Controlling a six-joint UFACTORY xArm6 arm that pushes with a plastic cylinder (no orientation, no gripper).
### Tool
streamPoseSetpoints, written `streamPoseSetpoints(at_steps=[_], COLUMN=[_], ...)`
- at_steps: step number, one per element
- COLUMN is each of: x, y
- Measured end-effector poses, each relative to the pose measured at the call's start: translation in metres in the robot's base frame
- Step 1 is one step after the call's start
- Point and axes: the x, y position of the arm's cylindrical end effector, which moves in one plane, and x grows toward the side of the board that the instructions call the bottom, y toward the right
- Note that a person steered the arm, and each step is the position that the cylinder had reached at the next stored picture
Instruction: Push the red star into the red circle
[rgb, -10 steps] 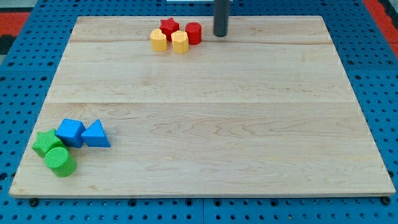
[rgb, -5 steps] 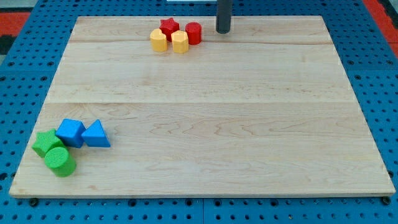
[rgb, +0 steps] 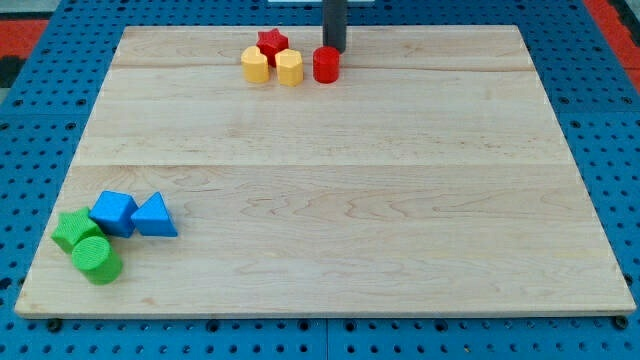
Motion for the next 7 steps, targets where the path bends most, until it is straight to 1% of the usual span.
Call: streamPoseSetpoints(at_steps=[1,2,3,4,5,6,7], x=[-0.046,-0.046,-0.047,-0.027,-0.004,-0.001,-0.009], y=[-0.021,-0.070,-0.140,-0.126,-0.062,-0.050,-0.083])
